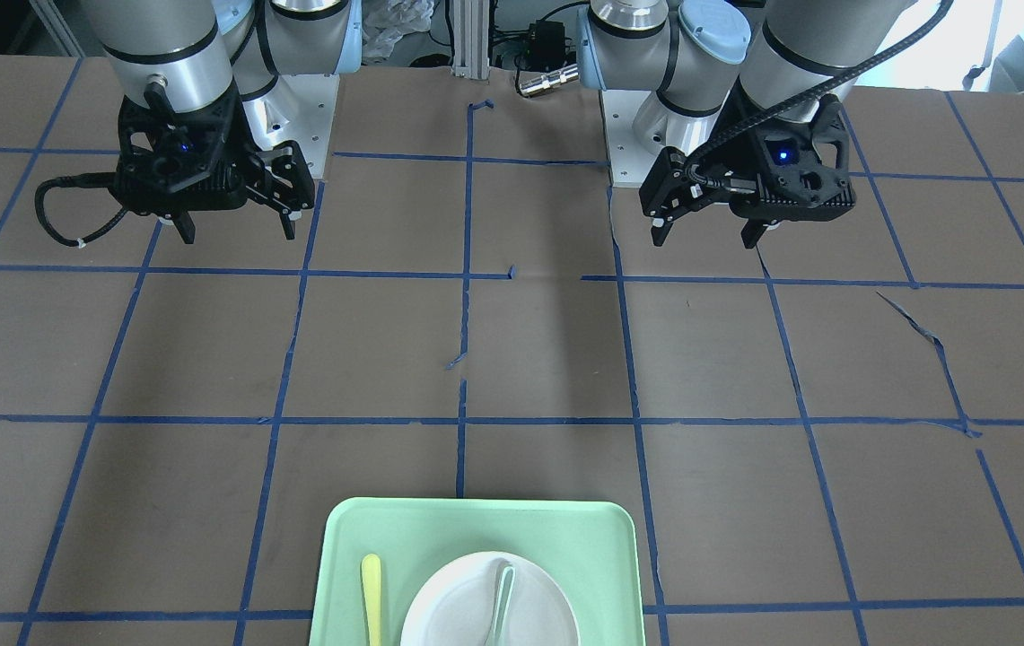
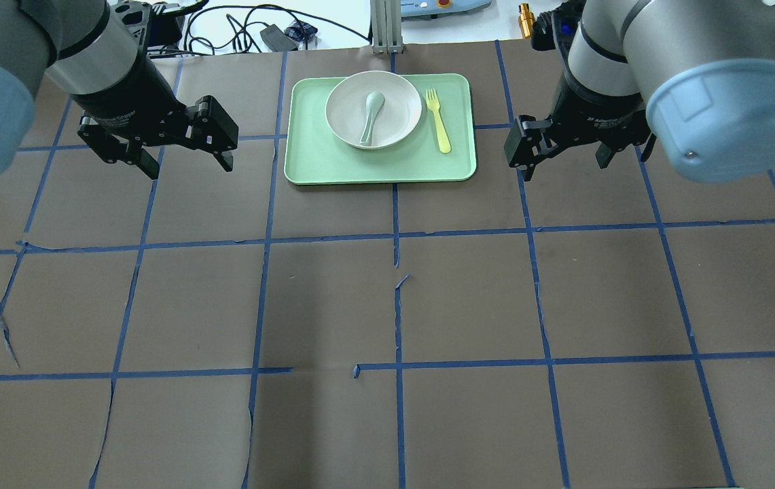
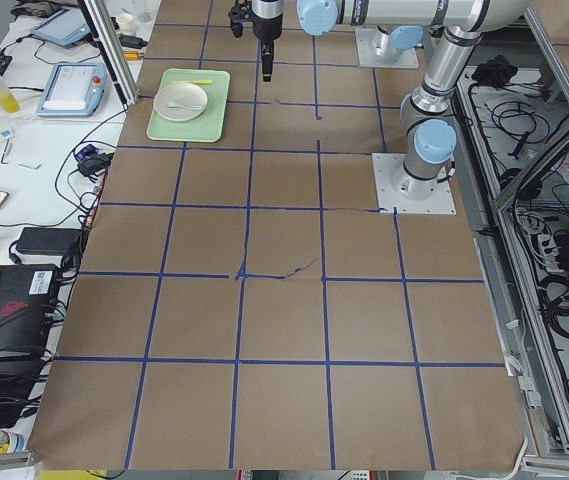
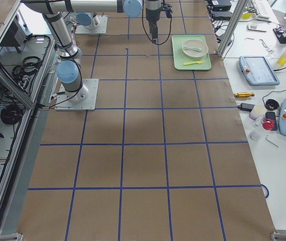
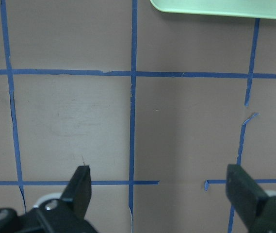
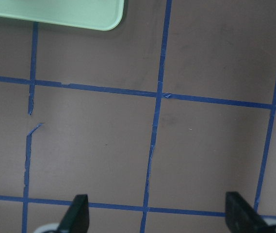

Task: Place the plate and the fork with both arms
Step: 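Open the right gripper and withdraw it from the tray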

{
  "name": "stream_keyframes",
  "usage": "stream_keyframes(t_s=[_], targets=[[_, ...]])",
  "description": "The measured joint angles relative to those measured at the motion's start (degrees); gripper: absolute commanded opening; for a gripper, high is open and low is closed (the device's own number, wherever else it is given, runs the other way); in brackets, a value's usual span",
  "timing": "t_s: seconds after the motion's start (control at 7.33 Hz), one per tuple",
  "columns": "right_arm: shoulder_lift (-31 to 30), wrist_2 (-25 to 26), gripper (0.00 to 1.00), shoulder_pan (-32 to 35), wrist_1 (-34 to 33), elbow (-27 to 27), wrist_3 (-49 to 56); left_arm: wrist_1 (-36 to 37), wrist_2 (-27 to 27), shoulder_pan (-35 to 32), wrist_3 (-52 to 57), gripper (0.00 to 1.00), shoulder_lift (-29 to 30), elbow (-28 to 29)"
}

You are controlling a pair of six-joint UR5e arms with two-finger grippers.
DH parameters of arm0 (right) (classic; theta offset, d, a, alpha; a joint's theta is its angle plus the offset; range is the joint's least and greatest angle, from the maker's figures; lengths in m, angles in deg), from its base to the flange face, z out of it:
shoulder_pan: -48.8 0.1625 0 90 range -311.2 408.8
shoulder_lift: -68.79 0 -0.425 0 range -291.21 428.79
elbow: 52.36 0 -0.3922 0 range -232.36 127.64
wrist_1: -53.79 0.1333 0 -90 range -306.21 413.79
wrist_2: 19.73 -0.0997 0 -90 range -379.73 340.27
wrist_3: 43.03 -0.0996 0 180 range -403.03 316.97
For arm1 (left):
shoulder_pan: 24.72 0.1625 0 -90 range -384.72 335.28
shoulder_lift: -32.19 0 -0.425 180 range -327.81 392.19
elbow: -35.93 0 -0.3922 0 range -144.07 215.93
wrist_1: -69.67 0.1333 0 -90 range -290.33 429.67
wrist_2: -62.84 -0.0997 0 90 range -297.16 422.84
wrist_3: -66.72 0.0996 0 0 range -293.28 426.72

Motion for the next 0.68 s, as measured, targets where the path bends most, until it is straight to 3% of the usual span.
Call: stream_keyframes(t_s=[0.68], targets=[[0.7, -0.7, 1.00, -0.1, 0.8, -2.6, -0.1, -1.9, -2.4, 0.1, 2.4, 1.00, 0.6, 2.7]])
